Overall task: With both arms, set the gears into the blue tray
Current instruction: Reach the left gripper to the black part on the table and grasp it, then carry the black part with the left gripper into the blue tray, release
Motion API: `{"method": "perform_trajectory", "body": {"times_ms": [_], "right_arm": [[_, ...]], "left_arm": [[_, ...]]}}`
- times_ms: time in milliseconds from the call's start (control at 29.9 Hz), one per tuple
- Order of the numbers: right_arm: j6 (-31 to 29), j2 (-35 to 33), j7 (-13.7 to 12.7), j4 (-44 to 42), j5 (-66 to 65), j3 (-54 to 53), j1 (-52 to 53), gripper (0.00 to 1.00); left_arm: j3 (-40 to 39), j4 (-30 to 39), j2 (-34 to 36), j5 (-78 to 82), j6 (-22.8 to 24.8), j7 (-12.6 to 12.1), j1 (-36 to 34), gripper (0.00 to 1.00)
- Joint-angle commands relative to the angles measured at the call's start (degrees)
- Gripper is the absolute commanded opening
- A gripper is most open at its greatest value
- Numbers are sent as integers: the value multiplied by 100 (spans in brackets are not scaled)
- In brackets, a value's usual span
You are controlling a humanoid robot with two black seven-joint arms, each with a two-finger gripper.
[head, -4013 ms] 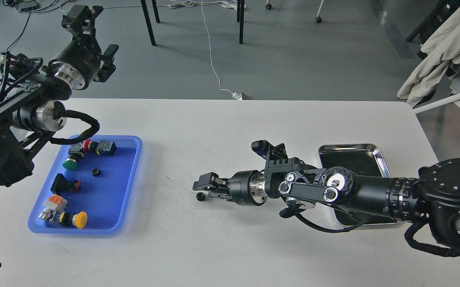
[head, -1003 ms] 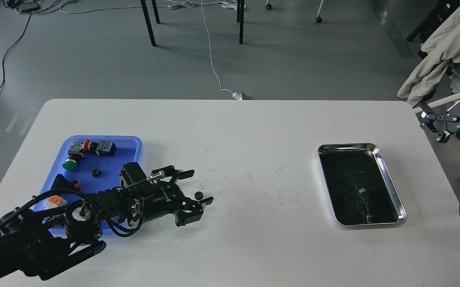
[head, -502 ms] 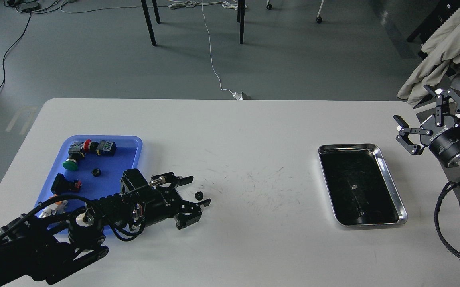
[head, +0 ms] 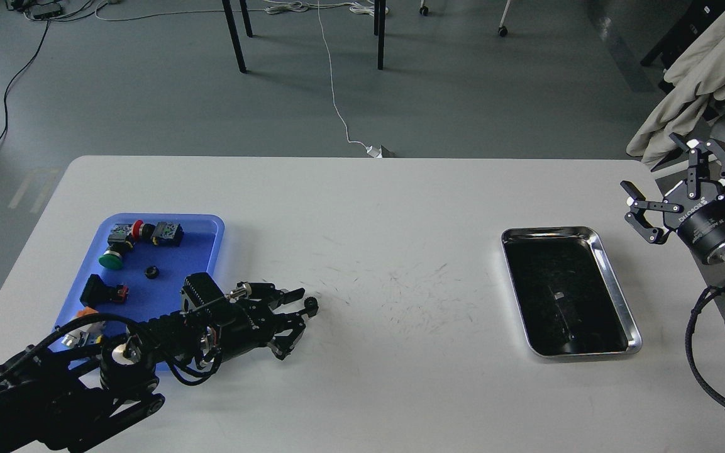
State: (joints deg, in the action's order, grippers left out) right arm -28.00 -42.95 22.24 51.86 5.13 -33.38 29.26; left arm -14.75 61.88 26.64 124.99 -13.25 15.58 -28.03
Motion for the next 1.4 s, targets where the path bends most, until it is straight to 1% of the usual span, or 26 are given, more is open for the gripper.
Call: {"method": "perform_trajectory", "body": {"times_ms": [0, 100, 234, 401, 535, 635, 769, 970, 1070, 1371], "right_arm": [[0, -20, 0, -1, -3, -2, 0, 96], [0, -21, 0, 17, -3, -2, 0, 96], [0, -21, 0, 34, -3, 7, 0, 96], [0, -38, 0, 52, -3, -2, 9, 96], [0, -56, 0, 61, 6, -10, 27, 96], [0, -56, -9, 61, -3, -37, 18, 96], [0, -82, -9, 61, -3, -46, 18, 96], [0, -91, -9, 61, -3, -54, 18, 96], [0, -91, -9, 52, -3, -46, 9, 96], [0, -100, -9, 26, -3, -54, 35, 96]], "left_arm": [[-10, 26, 51, 1, -2, 7, 8, 9], [-72, 123, 218, 1, -20, 15, 0, 7], [-116, 386, 551, 1, -160, 42, -97, 7], [-213, 966, 1342, -53, -169, 59, -369, 7], [-300, 1230, 2080, -544, -204, 208, -422, 7], [-301, 1230, 2546, -879, -318, 384, -413, 7], [-222, 1143, 2995, -1274, -581, 534, -256, 7], [-221, 739, 3128, -1416, -986, 727, 403, 8], [-230, 458, 3075, -1424, -1135, 754, 658, 8], [-213, -158, 2724, -1662, -1224, 868, 835, 8]]}}
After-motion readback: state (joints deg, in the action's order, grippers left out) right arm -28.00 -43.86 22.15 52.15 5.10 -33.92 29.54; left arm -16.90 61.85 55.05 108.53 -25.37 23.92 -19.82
